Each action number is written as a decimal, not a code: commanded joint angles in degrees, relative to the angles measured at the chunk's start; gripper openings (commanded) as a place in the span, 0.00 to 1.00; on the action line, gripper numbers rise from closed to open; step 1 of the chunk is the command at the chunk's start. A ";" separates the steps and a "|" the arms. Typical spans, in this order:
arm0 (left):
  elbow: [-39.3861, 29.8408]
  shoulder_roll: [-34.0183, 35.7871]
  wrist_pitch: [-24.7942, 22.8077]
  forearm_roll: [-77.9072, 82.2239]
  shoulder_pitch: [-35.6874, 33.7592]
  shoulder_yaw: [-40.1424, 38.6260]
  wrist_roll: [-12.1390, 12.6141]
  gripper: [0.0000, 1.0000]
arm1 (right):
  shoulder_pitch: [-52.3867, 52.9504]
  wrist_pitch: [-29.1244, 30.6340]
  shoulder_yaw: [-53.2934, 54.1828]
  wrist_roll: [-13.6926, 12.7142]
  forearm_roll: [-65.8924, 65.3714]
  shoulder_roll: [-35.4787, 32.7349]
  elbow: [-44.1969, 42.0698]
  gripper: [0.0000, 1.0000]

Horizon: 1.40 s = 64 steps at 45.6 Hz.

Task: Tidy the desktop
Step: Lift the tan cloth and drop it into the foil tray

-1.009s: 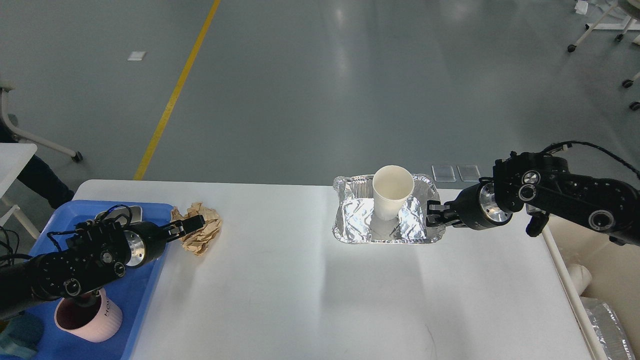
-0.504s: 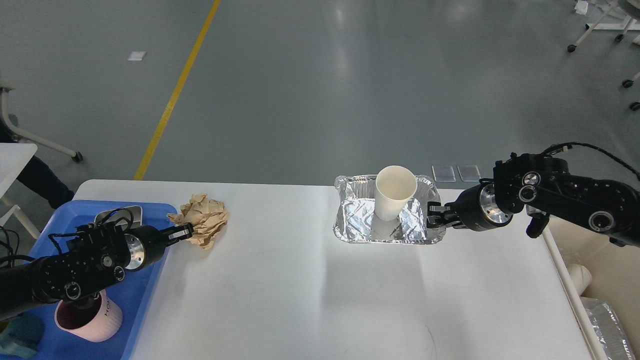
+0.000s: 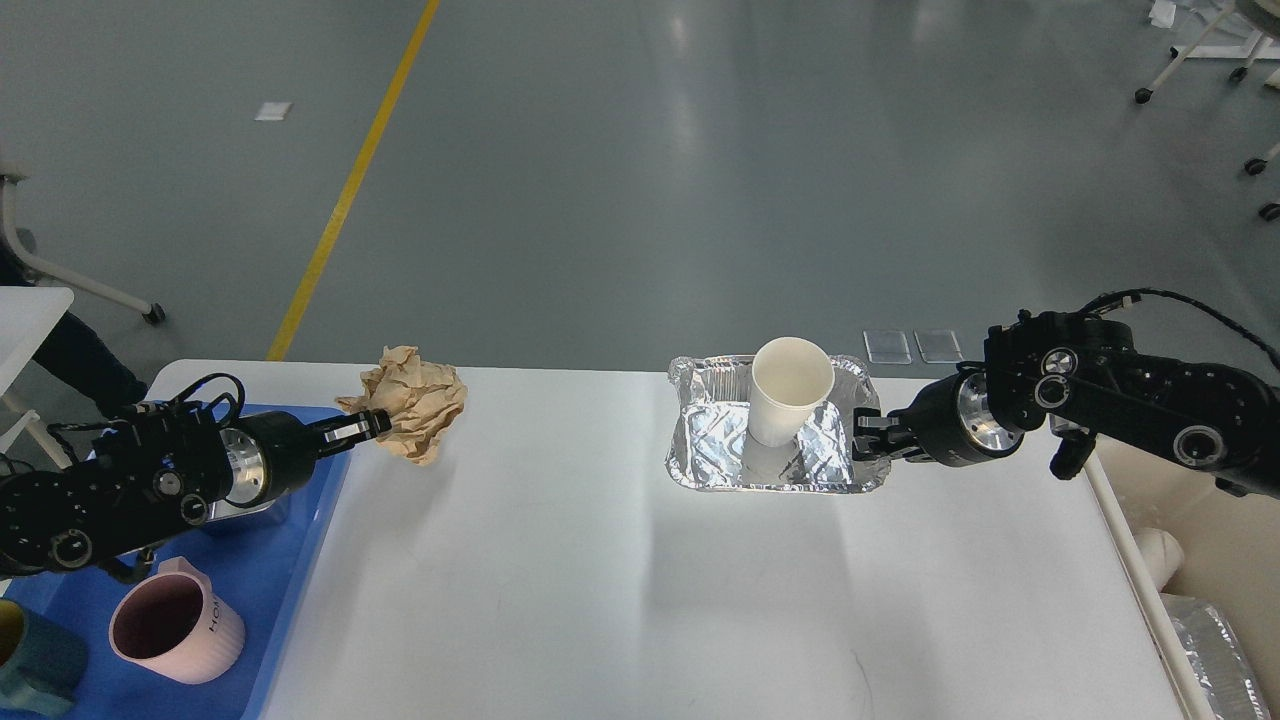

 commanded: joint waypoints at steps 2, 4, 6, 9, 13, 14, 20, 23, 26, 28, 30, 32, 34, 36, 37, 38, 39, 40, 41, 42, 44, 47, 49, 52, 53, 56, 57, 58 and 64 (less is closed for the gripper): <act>-12.86 9.50 0.36 0.04 -2.89 0.04 0.22 0.00 | -0.04 0.01 -0.07 0.00 -0.03 0.01 0.00 0.00; -16.37 12.31 0.36 0.13 -3.77 0.13 0.22 0.00 | -0.04 0.01 -0.16 0.00 -0.03 0.10 -0.09 0.00; -19.63 14.86 0.36 0.13 -4.65 0.30 0.22 0.00 | -0.12 0.01 -0.16 0.00 -0.03 0.19 -0.09 0.00; -23.59 18.99 0.27 0.31 -5.79 0.39 0.22 0.00 | -0.12 0.01 -0.16 0.00 -0.03 0.28 -0.18 0.00; -27.98 23.92 -0.17 0.75 -7.20 0.39 0.22 0.00 | -0.21 0.01 -0.24 0.00 -0.03 0.45 -0.27 0.00; -28.78 24.88 -0.25 0.83 -7.37 0.39 0.22 0.00 | -0.30 0.01 -0.24 0.00 -0.03 0.54 -0.27 0.00; -32.56 30.95 -2.89 2.06 -7.99 0.13 -0.04 0.00 | -0.48 0.01 -0.24 0.00 -0.03 0.54 -0.27 0.00; -34.84 34.11 -4.21 2.94 -8.17 -0.14 -0.13 0.00 | -0.48 0.01 -0.24 0.00 -0.03 0.54 -0.27 0.00; -37.04 37.01 -4.74 3.30 -8.17 -0.22 -0.30 0.00 | -0.48 0.01 -0.16 0.00 -0.03 0.45 -0.27 0.00; -38.10 38.51 -5.00 3.30 -8.25 -0.22 -0.66 0.00 | -0.48 0.01 -0.16 -0.08 -0.03 0.45 -0.27 0.00; -39.50 40.17 -5.53 3.30 -8.60 -0.22 -1.09 0.00 | -0.56 0.01 -0.16 0.00 -0.03 0.45 -0.27 0.00; -39.95 41.15 -5.97 3.30 -8.61 -0.31 -1.18 0.00 | -0.56 0.01 -0.16 0.00 -0.03 0.45 -0.27 0.00; -39.95 41.85 -6.58 3.38 -8.78 -0.31 -1.45 0.00 | -0.56 0.01 -0.16 0.00 -0.03 0.45 -0.27 0.00; -39.95 42.21 -7.46 3.56 -8.87 -0.49 -1.62 0.01 | -0.56 0.01 -0.16 -0.08 -0.03 0.45 -0.27 0.00; -39.95 42.38 -7.90 3.65 -8.87 -0.58 -1.71 0.01 | -0.56 0.01 -0.16 -0.08 -0.03 0.45 -0.27 0.00; -39.95 42.30 -8.25 3.73 -8.96 -0.75 -1.80 0.01 | -0.56 0.01 -0.16 0.00 -0.03 0.45 -0.27 0.00; -39.95 42.30 -8.43 3.74 -9.13 -0.84 -1.80 0.01 | -0.56 0.01 -0.07 -0.08 -0.03 0.45 -0.27 0.00; -39.95 42.12 -8.52 3.74 -9.39 -1.01 -1.80 0.01 | -0.56 0.01 -0.07 0.00 -0.03 0.45 -0.27 0.00; -39.95 41.86 -8.52 3.74 -9.74 -1.10 -1.80 0.01 | -0.56 0.01 -0.07 -0.08 -0.03 0.45 -0.27 0.00; -39.95 41.51 -8.60 3.74 -10.10 -1.10 -1.71 0.01 | -0.56 0.01 -0.07 0.00 -0.03 0.45 -0.27 0.00; -39.95 40.98 -8.60 3.65 -10.80 -1.10 -1.54 0.01 | -0.56 0.01 0.02 -0.08 -0.03 0.45 -0.27 0.00; -39.86 38.88 -8.52 3.56 -12.03 -1.10 -1.27 0.01 | -0.56 0.01 0.02 -0.08 -0.03 0.45 -0.27 0.00; -39.60 36.51 -8.43 3.38 -13.08 -1.10 -1.10 0.01 | -0.56 0.01 0.02 -0.08 -0.03 0.45 -0.27 0.00; -38.72 33.25 -8.34 3.30 -14.75 -1.10 -0.92 0.01 | -0.56 0.01 0.02 -0.08 -0.03 0.45 -0.27 0.00; -38.54 32.29 -8.34 3.30 -15.19 -1.02 -0.92 0.01 | -0.56 0.01 0.02 -0.08 -0.03 0.37 -0.27 0.00; -38.28 30.44 -8.34 3.82 -16.34 -0.93 -1.01 0.01 | -0.56 0.01 0.02 -0.08 -0.03 0.28 -0.27 0.00; -38.02 29.82 -8.34 3.82 -16.77 -0.84 -1.01 0.02 | -0.56 0.01 0.02 -0.08 -0.03 0.28 -0.27 0.00; -37.49 29.03 -8.34 3.91 -17.13 -0.75 -1.01 0.02 | -0.56 0.01 0.02 -0.08 -0.03 0.19 -0.27 0.00; -30.12 19.28 -8.43 3.91 -17.57 -0.58 -1.18 0.02 | -0.65 0.01 0.28 -0.08 -0.03 0.01 -0.27 0.00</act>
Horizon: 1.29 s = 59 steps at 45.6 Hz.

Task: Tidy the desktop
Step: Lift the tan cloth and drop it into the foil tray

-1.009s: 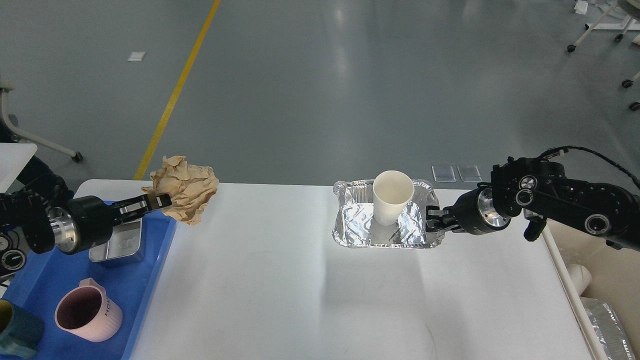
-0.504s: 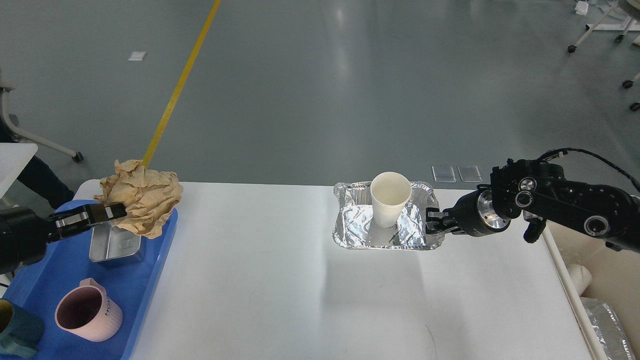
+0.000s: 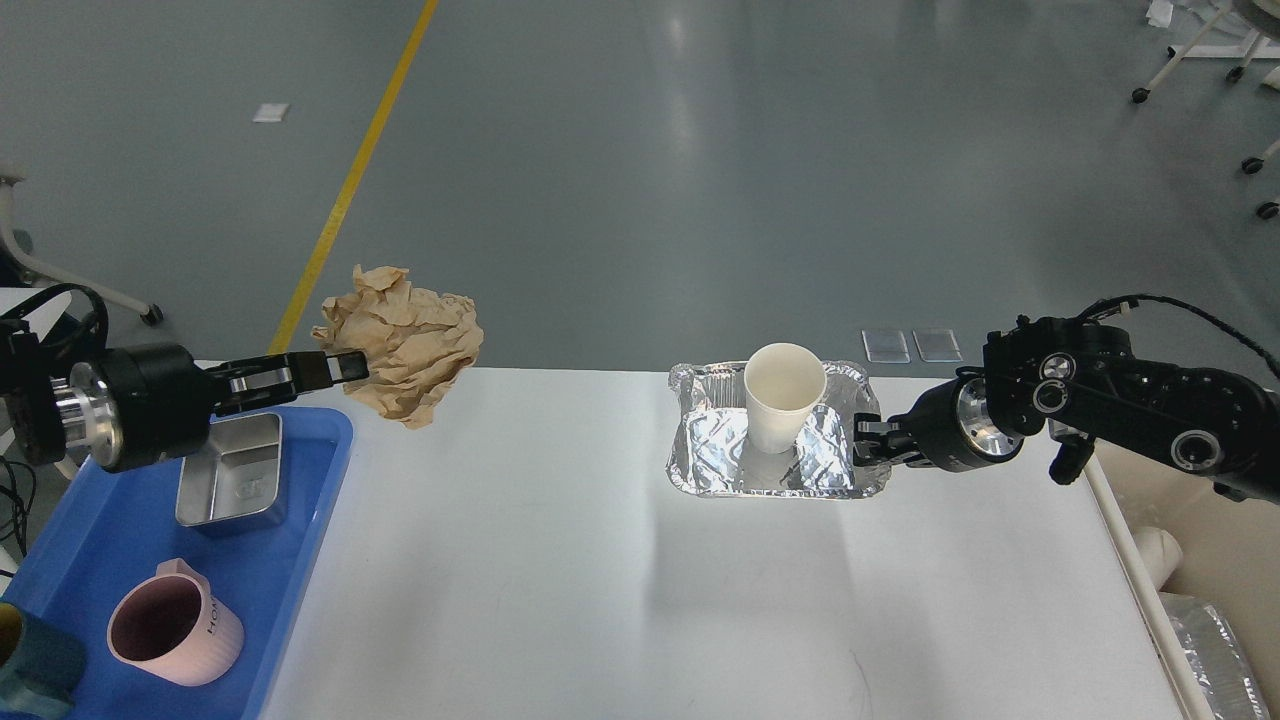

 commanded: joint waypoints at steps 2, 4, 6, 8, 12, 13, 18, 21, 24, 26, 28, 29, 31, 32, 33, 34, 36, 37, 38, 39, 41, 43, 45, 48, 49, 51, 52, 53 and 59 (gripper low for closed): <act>8.17 -10.89 -0.16 0.08 -0.39 0.16 -0.19 0.02 | -0.08 -0.09 0.20 0.00 0.00 -0.03 0.01 0.00; 9.93 -13.79 -0.16 0.08 -0.30 0.16 -0.36 0.02 | -0.08 0.00 0.20 0.00 0.00 -0.03 0.01 0.00; 11.34 -16.52 -0.08 -0.01 -0.30 0.08 -0.54 0.02 | -0.08 0.00 0.20 0.00 0.00 -0.12 0.01 0.00; 12.66 -19.42 -0.08 -0.01 -0.39 0.07 -0.63 0.02 | -0.08 -0.08 0.20 0.00 0.00 -0.12 0.01 0.00; 14.68 -26.26 0.10 -0.10 -0.65 -0.19 -0.63 0.02 | -0.08 0.00 0.20 0.00 0.00 -0.21 0.27 0.00; 15.12 -27.16 0.10 -0.19 -0.74 -0.19 -0.63 0.02 | -0.08 -0.08 0.11 0.00 0.00 -0.21 0.18 0.00; 18.81 -31.11 0.10 -0.36 -0.74 0.16 -0.63 0.02 | 0.00 -0.08 0.20 0.00 0.00 -0.21 0.27 0.00; 21.01 -33.58 0.10 -0.54 -0.56 0.25 -0.54 0.02 | 0.09 0.00 0.20 0.00 0.00 -0.21 0.36 0.00; 21.89 -35.51 0.10 -0.63 -0.56 0.25 -0.54 0.02 | 0.27 0.00 0.20 0.00 0.00 -0.21 0.36 0.00; 22.42 -36.65 0.10 -0.63 -0.56 0.34 -0.54 0.02 | 0.44 0.00 0.20 0.00 0.00 -0.21 0.36 0.00; 23.38 -37.71 0.10 -0.63 -0.47 0.42 -0.45 0.02 | 0.62 0.00 0.29 0.00 0.09 -0.12 0.45 0.00; 23.82 -38.24 0.10 -0.63 -0.47 0.51 -0.45 0.02 | 0.62 0.00 0.37 0.00 0.09 -0.12 0.45 0.00; 24.61 -38.94 0.10 -0.71 -0.47 0.60 -0.45 0.02 | 0.62 0.00 0.64 0.00 0.09 -0.21 0.45 0.00; 25.05 -39.29 0.10 -0.71 -0.39 0.60 -0.45 0.02 | 0.62 0.00 0.64 0.00 0.09 -0.21 0.45 0.00; 25.40 -39.56 0.10 -0.71 -0.30 0.60 -0.54 0.02 | 0.71 0.00 0.64 0.00 0.09 -0.21 0.45 0.00; 25.67 -39.91 0.10 -0.80 -0.21 0.51 -0.54 0.02 | 0.71 0.00 0.64 0.00 0.09 -0.21 0.45 0.00; 26.20 -40.61 0.10 -0.80 0.05 0.51 -0.54 0.02 | 0.71 0.00 0.64 0.09 0.09 -0.21 0.45 0.00; 26.46 -41.05 0.10 -0.71 0.14 0.60 -0.54 0.02 | 0.80 0.00 0.64 0.00 0.09 -0.21 0.45 0.00; 26.64 -41.58 0.10 -0.71 0.14 0.60 -0.54 0.02 | 0.80 0.00 0.64 0.09 0.09 -0.12 0.45 0.00; 26.99 -42.02 0.10 -0.71 0.23 0.60 -0.54 0.02 | 0.88 0.00 0.64 0.00 0.09 -0.12 0.45 0.00; 27.86 -43.25 0.10 -0.71 0.32 0.60 -0.54 0.02 | 0.88 0.00 0.64 0.00 0.09 -0.12 0.45 0.00; 29.09 -44.21 0.19 -0.71 0.58 0.60 -0.54 0.03 | 0.88 0.00 0.64 0.00 0.09 -0.12 0.45 0.00; 30.67 -45.18 0.27 -0.71 0.75 0.60 -0.45 0.04 | 0.88 0.00 0.64 0.09 0.09 -0.21 0.45 0.00; 32.87 -47.29 0.80 -0.71 1.19 0.60 -0.45 0.07 | 0.88 0.00 0.73 0.09 0.09 -0.21 0.53 0.00; 33.49 -48.16 1.06 -0.80 1.46 0.51 -0.54 0.10 | 0.88 0.00 0.73 0.09 0.09 -0.29 0.45 0.00; 34.54 -49.66 1.50 -0.80 1.81 0.51 -0.54 0.22 | 0.88 0.00 0.99 0.00 0.09 -0.30 0.53 0.00; 34.81 -50.45 1.68 -0.80 1.90 0.51 -0.37 0.32 | 0.88 0.00 0.99 0.00 0.09 -0.30 0.45 0.00; 35.16 -50.89 1.77 -0.89 1.90 0.51 -0.19 0.43 | 0.88 0.00 0.99 0.00 0.09 -0.30 0.45 0.00; 36.31 -51.43 1.77 -2.03 2.07 -0.36 -0.01 0.91 | 0.88 0.00 1.08 0.00 0.09 -0.82 0.53 0.00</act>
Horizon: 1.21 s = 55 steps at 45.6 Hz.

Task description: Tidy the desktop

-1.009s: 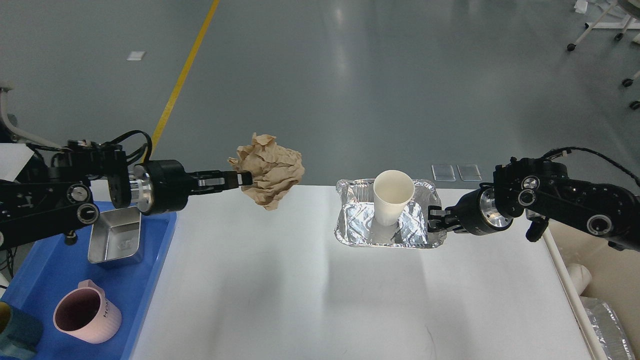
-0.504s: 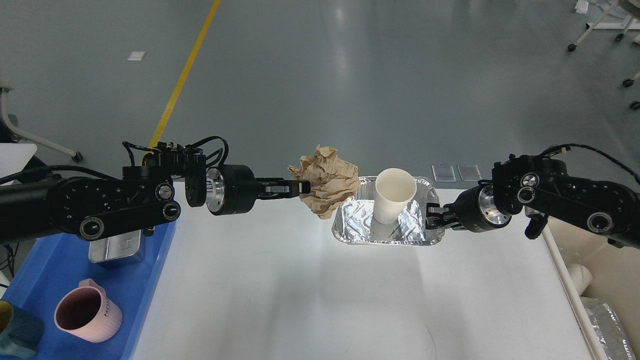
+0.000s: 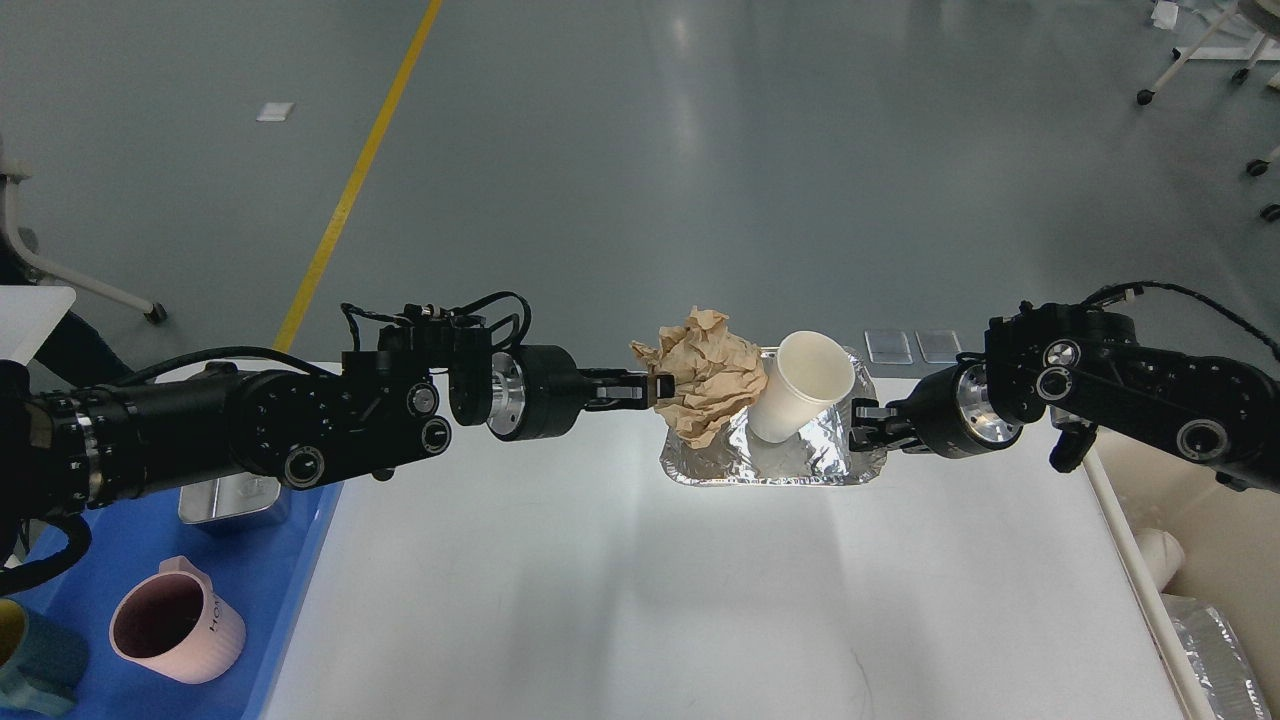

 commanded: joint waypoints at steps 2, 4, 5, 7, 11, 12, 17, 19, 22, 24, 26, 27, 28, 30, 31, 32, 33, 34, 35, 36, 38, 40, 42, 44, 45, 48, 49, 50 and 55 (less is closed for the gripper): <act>0.98 -0.47 0.12 -3.03 0.12 -1.12 0.02 0.93 | -0.01 0.00 0.06 0.02 0.00 -0.54 0.06 0.00; 0.89 -0.30 0.03 -5.22 0.12 -1.56 0.02 0.96 | -0.01 0.00 0.15 0.02 0.00 -0.63 0.06 0.00; 0.89 -0.21 -0.05 -6.10 0.12 -1.74 0.02 0.96 | -0.01 0.00 0.15 -0.06 0.00 -0.63 0.06 0.00; 0.89 0.05 -0.23 -7.34 0.12 -1.92 -0.07 0.97 | -0.01 0.00 0.24 -0.06 0.00 -0.63 0.06 0.00; 0.54 0.67 -0.41 -7.69 0.03 -2.01 -0.07 0.97 | -0.09 0.00 0.33 -0.06 0.00 -0.81 -0.03 0.00; 0.54 0.84 -0.41 -7.69 0.03 -2.01 -0.07 0.97 | -0.09 0.00 0.33 0.02 0.00 -0.89 -0.03 0.00; 0.01 3.39 -0.32 -7.78 0.12 -2.09 -0.15 0.97 | -0.18 0.09 0.85 0.02 0.00 -1.69 -0.12 0.00; 0.01 4.44 -0.32 -7.78 0.20 -2.36 -0.15 0.97 | -0.44 0.09 0.85 -0.06 0.00 -1.86 -0.12 0.00; -0.07 6.38 -0.32 -8.39 1.08 -3.58 -0.15 0.97 | -0.88 0.09 0.85 -0.06 0.00 -2.12 -0.21 0.00; -0.07 7.87 -0.32 -9.10 2.13 -5.16 -0.24 0.97 | -1.06 0.09 0.94 -0.06 0.00 -2.21 -0.30 0.00; -0.07 9.63 -0.41 -9.54 3.27 -7.09 -0.24 0.97 | -1.50 0.09 1.03 -0.06 0.00 -2.48 -0.30 0.00; -0.07 10.51 -0.41 -9.54 3.80 -8.06 -0.24 0.97 | -1.76 0.09 1.12 -0.06 0.00 -2.65 -0.30 0.00; -0.07 11.38 -0.41 -9.54 4.42 -9.11 -0.15 0.97 | -2.11 0.09 1.12 -0.06 0.00 -2.83 -0.30 0.00; -0.16 13.14 -0.58 -9.71 6.08 -11.14 -0.24 0.97 | -2.47 0.09 1.20 -0.06 0.00 -3.00 -0.30 0.00; -0.34 14.11 -0.67 -9.54 6.88 -12.28 -0.24 0.97 | -2.64 0.00 1.20 -0.06 0.00 -3.18 -0.38 0.00; -0.60 15.07 -0.67 -9.71 7.75 -13.33 -0.24 0.97 | -2.73 0.00 1.20 -0.06 0.00 -3.35 -0.38 0.00; -0.95 16.22 -0.67 -9.72 8.63 -14.47 -0.24 0.97 | -2.91 0.00 1.29 -0.06 0.00 -3.53 -0.38 0.00; -1.30 17.27 -0.67 -9.54 9.60 -15.62 -0.24 0.97 | -3.08 0.00 1.38 -0.06 0.00 -3.71 -0.30 0.00; -1.83 19.02 -0.76 -9.71 11.00 -17.28 -0.33 0.97 | -3.34 0.00 1.64 -0.06 0.00 -4.06 -0.30 0.00; -2.27 20.26 -0.76 -9.72 12.15 -18.52 -0.33 0.97 | -3.61 0.00 1.82 -0.06 0.00 -4.23 -0.30 0.00; -3.32 22.63 -0.76 -9.72 14.52 -21.41 -0.42 0.97 | -4.14 0.00 2.34 -0.06 0.00 -4.41 -0.38 0.00; -5.07 24.83 -0.76 -9.72 17.24 -24.75 -0.42 0.97 | -4.49 0.00 2.79 -0.06 0.00 -4.59 -0.38 0.00; -7.45 26.59 -0.76 -9.72 20.32 -28.35 -0.42 0.97 | -4.58 0.00 3.22 -0.06 0.00 -4.59 -0.30 0.00; -9.64 28.26 -0.76 -9.72 23.48 -32.05 -0.33 0.97 | -4.67 0.00 3.40 -0.06 0.00 -4.67 -0.30 0.00; -10.52 28.88 -0.76 -9.72 24.89 -33.72 -0.33 0.97 | -4.75 0.00 3.49 -0.06 0.00 -4.67 -0.30 0.00; -12.64 30.55 -0.67 -9.72 28.84 -38.47 -0.24 0.97 | -4.75 0.00 3.58 -0.06 0.09 -4.67 -0.30 0.00; -13.16 30.99 -0.67 -9.72 30.07 -39.96 -0.15 0.97 | -4.75 0.00 3.58 -0.06 0.09 -4.67 -0.30 0.00; -13.60 31.25 -0.58 -9.72 31.22 -41.37 -0.15 0.97 | -4.75 0.00 3.49 -0.06 0.00 -4.67 -0.30 0.00; -16.59 33.10 -0.41 -9.72 37.37 -46.91 -0.07 0.97 | -5.01 -0.09 3.66 -0.06 0.00 -5.64 -0.30 0.00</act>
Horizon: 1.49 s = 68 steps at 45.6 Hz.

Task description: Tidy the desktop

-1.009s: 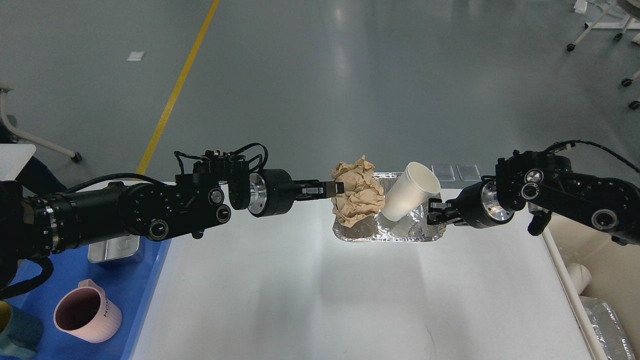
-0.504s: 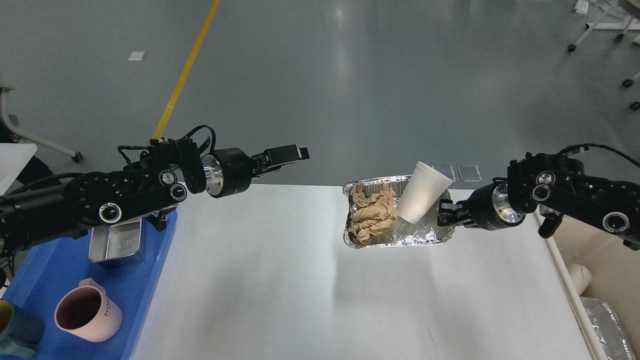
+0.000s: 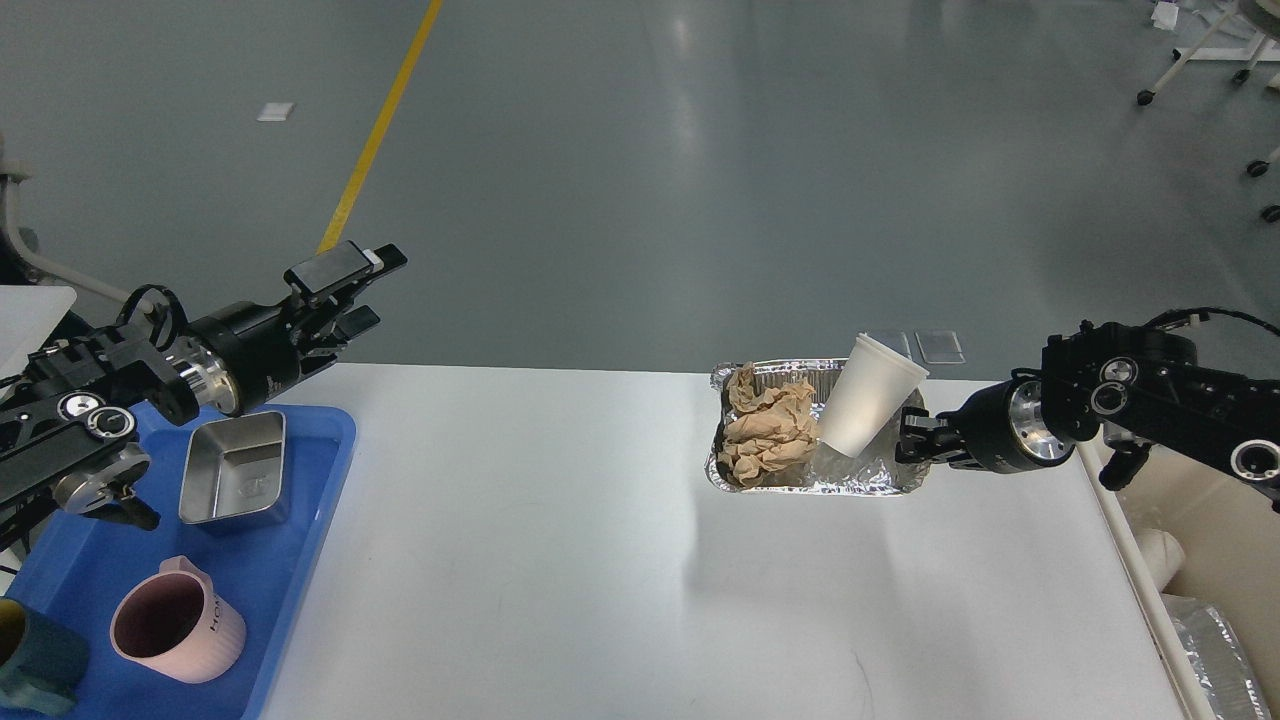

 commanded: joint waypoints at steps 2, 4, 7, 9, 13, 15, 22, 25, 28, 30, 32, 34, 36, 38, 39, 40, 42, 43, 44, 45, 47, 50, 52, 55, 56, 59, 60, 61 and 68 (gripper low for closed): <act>-4.40 2.69 0.47 0.00 8.36 -7.43 0.12 0.97 | -0.44 -0.09 0.23 0.00 -0.06 -1.61 0.18 0.00; -5.63 3.48 0.56 0.00 10.73 -9.28 0.12 0.97 | -0.62 0.00 0.23 0.00 0.03 -2.23 0.18 0.00; -6.95 4.19 0.65 0.00 14.25 -12.17 0.12 0.97 | -0.97 0.00 0.23 0.00 0.02 -2.93 0.27 0.00; -7.66 4.37 0.65 0.00 16.53 -14.20 0.12 0.97 | -1.06 0.00 0.32 0.00 0.03 -3.37 0.27 0.00; -9.94 5.07 0.65 0.00 21.63 -19.12 0.29 0.97 | -1.23 -0.09 0.49 0.00 0.03 -4.16 0.27 0.00; -11.26 5.59 0.65 0.00 24.00 -20.97 0.29 0.97 | -1.32 -0.09 0.58 0.00 0.03 -4.25 0.27 0.00; -14.25 7.27 0.65 0.00 29.98 -26.15 0.38 0.97 | -1.59 -0.17 0.67 0.00 0.03 -4.51 0.27 0.00; -14.60 7.88 0.65 0.00 31.74 -27.74 0.47 0.97 | -1.67 -0.17 1.02 0.00 0.03 -4.60 0.27 0.00; -15.04 8.49 0.65 0.00 33.15 -28.88 0.47 0.97 | -2.11 -0.17 1.54 0.00 0.03 -4.69 0.27 0.00; -15.48 8.94 0.65 0.00 33.94 -29.50 0.47 0.97 | -2.38 -0.17 1.90 0.00 0.20 -4.78 0.27 0.00; -15.83 9.29 0.65 0.00 34.64 -30.11 0.47 0.97 | -2.55 -0.17 2.33 0.00 0.46 -4.95 0.27 0.00; -15.92 9.46 0.65 0.00 35.17 -30.47 0.47 0.97 | -2.64 -0.17 2.43 0.00 0.64 -5.04 0.36 0.00; -15.92 9.55 0.65 0.00 35.35 -30.73 0.55 0.97 | -2.64 -0.17 2.43 0.00 0.73 -5.13 0.36 0.00; -15.92 9.55 0.65 0.00 35.35 -30.73 0.56 0.97 | -2.82 -0.17 2.51 0.00 0.73 -5.48 0.36 0.00; -15.92 9.55 0.65 0.00 35.35 -30.64 0.56 0.97 | -2.99 -0.17 2.51 0.00 0.73 -5.57 0.36 0.00; -15.92 9.55 0.74 0.00 35.35 -30.64 0.56 0.97 | -2.99 -0.17 2.51 0.00 0.73 -5.66 0.36 0.00; -15.92 9.55 0.74 0.00 35.35 -30.64 0.64 0.97 | -2.99 -0.17 2.51 0.00 0.73 -5.83 0.36 0.00; -15.92 9.55 0.74 0.00 35.35 -30.64 0.56 0.97 | -2.99 -0.17 2.51 0.00 0.73 -6.01 0.36 0.00; -15.92 9.55 0.74 0.00 35.35 -30.64 0.64 0.97 | -3.08 -0.17 2.51 0.00 0.82 -6.18 0.36 0.00; -15.83 9.55 0.74 0.00 35.35 -30.73 0.56 0.97 | -3.08 -0.17 2.51 0.00 0.82 -6.44 0.27 0.00; -15.83 9.64 0.74 0.00 35.35 -30.73 0.64 0.97 | -3.34 -0.17 2.60 0.00 0.82 -7.06 0.27 0.00; -15.66 9.64 0.74 0.00 35.35 -30.82 0.64 0.97 | -3.69 -0.17 2.95 0.00 1.69 -8.55 0.18 0.00; -15.57 9.64 0.74 0.00 35.26 -30.82 0.64 0.97 | -3.96 -0.17 3.13 0.00 2.39 -9.52 0.18 0.00; -15.40 9.64 0.74 0.00 35.09 -30.91 0.64 0.97 | -4.40 -0.17 3.22 0.00 3.54 -11.45 0.18 0.00; -15.31 9.64 0.74 0.00 35.00 -30.91 0.64 0.97 | -4.49 -0.26 3.22 0.00 3.98 -12.07 0.09 0.00; -15.31 9.64 0.74 0.00 34.82 -30.91 0.64 0.97 | -4.66 -0.26 3.39 0.00 5.64 -14.26 0.00 0.00; -15.31 9.64 0.74 0.00 34.74 -30.91 0.64 0.97 | -4.75 -0.35 3.31 0.00 6.52 -15.49 -0.08 0.00; -15.22 9.73 0.74 0.00 34.74 -30.99 0.64 0.97 | -5.01 -0.52 3.39 0.00 7.40 -16.28 -0.08 0.00; -14.87 9.73 0.65 0.00 34.21 -31.00 0.64 0.97 | -7.47 -2.46 3.22 0.00 13.55 -22.44 -0.70 0.00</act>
